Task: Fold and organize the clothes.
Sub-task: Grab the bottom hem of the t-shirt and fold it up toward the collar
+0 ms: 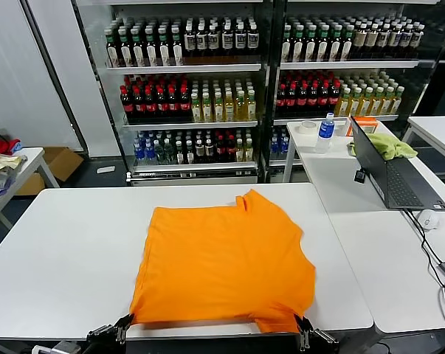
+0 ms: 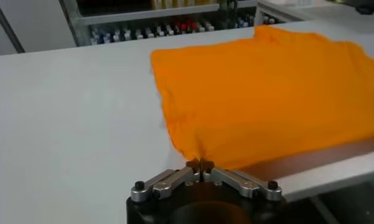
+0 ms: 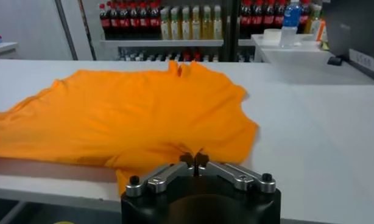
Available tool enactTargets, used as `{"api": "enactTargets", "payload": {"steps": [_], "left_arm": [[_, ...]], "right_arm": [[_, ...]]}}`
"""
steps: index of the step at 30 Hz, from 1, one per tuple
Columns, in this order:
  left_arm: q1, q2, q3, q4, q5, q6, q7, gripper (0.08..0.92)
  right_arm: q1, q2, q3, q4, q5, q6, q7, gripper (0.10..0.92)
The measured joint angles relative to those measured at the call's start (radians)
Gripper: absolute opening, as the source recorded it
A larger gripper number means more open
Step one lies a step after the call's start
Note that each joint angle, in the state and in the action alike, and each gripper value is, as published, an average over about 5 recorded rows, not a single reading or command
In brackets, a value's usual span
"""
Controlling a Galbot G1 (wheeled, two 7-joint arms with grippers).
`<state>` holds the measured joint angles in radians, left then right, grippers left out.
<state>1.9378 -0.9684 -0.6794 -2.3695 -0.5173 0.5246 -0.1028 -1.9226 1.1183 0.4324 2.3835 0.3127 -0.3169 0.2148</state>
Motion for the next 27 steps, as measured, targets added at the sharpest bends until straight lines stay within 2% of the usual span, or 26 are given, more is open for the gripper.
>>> {"api": "enactTargets", "payload": {"steps": [8,27], "left_arm": [[-0.071,0.015,0.012,0.016,-0.025,-0.055,0.050,0.080],[-0.397,0.030,0.107,0.320,-0.133,-0.131,0.132,0.080]], "right_arm": [[0.149,-0.013,0.000,-0.042,0.052,-0.051,0.014,0.115],[0.500,0.004,-0.119,-0.254,0.090,-0.146,0.015,0.115]]}}
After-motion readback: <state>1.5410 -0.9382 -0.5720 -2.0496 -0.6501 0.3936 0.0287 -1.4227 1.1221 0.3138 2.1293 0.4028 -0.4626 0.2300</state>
